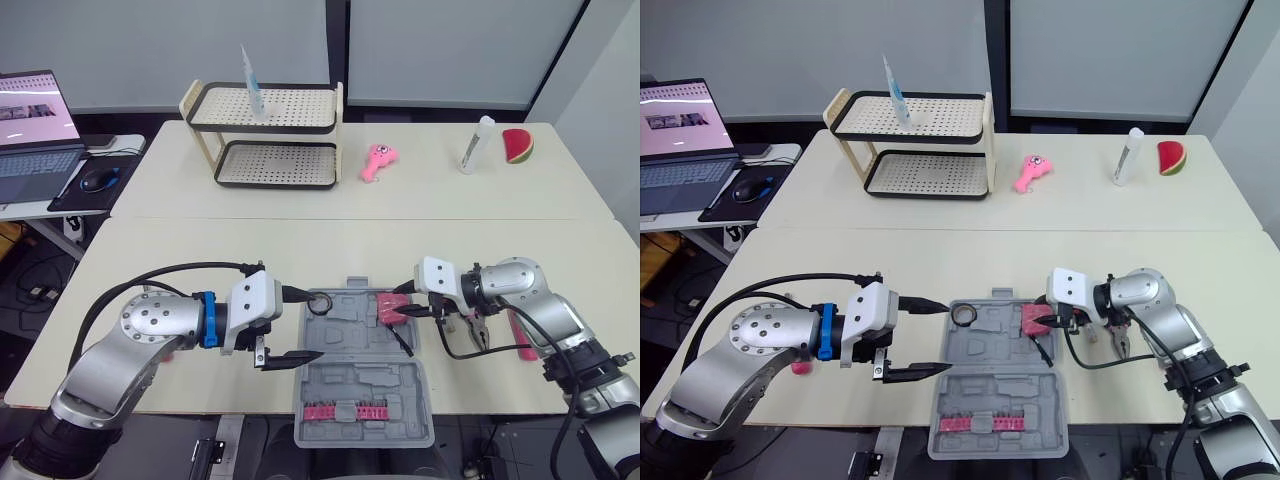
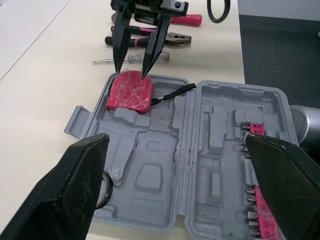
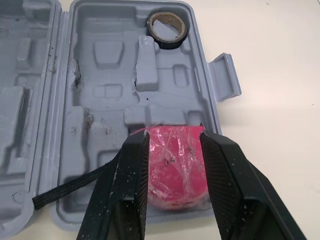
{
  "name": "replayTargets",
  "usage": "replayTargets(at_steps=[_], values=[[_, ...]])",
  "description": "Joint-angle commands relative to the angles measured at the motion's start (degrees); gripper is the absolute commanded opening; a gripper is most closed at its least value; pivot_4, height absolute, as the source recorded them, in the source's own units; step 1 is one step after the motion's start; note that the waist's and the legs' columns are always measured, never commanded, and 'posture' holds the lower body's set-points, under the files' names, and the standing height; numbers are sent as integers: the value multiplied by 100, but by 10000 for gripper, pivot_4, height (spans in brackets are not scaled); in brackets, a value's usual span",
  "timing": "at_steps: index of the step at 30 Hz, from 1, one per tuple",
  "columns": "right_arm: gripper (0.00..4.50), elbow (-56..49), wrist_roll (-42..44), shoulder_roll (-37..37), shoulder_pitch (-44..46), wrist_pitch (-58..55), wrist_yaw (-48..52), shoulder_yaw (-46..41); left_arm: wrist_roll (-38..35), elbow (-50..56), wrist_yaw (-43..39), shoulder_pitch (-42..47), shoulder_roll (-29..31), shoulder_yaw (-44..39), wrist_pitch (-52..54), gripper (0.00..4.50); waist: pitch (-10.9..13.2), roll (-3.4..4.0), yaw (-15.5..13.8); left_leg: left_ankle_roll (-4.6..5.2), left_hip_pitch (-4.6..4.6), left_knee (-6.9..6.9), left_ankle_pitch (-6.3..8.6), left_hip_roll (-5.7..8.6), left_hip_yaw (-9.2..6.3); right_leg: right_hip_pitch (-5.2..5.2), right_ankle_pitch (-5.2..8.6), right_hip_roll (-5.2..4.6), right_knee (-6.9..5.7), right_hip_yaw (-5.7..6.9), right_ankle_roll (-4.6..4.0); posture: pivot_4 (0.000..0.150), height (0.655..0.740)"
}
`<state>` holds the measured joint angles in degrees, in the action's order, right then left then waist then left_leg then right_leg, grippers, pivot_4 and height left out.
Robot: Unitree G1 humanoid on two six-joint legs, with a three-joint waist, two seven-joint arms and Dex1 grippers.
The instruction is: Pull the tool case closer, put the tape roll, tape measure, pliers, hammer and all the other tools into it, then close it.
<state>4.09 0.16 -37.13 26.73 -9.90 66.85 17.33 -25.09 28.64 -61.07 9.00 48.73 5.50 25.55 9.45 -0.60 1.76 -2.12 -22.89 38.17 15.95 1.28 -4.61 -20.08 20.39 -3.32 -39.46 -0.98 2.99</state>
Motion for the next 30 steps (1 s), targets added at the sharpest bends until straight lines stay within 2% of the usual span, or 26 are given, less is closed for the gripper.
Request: replayTargets(at_steps=[1,12,26,30], values=[[15810,-46,29,33,-91,128,-151,-87,-12,50,-48,-3,11,-130,-160,45000,0,0,-6,0,0,0,0,0,0,0,0,0,0,0,0,1500,7290],[15810,135,68,30,-212,-190,-373,-157,50,-73,-127,39,-35,-46,-348,45000,0,0,-4,0,1,0,0,0,1,0,0,0,-1,-1,0,1500,7290],[15810,872,-560,134,-163,-613,-624,392,50,-2,-134,99,-15,-19,-273,45000,-18,-19,-7,1,13,0,1,0,-1,13,0,0,2,1,0,1500,7290],[15810,909,-608,198,-166,-675,-696,448,1,10,-128,265,-8,-12,-131,45000,-27,-33,-8,22,39,-1,12,-1,-5,46,0,2,9,4,0,1500,7290]])
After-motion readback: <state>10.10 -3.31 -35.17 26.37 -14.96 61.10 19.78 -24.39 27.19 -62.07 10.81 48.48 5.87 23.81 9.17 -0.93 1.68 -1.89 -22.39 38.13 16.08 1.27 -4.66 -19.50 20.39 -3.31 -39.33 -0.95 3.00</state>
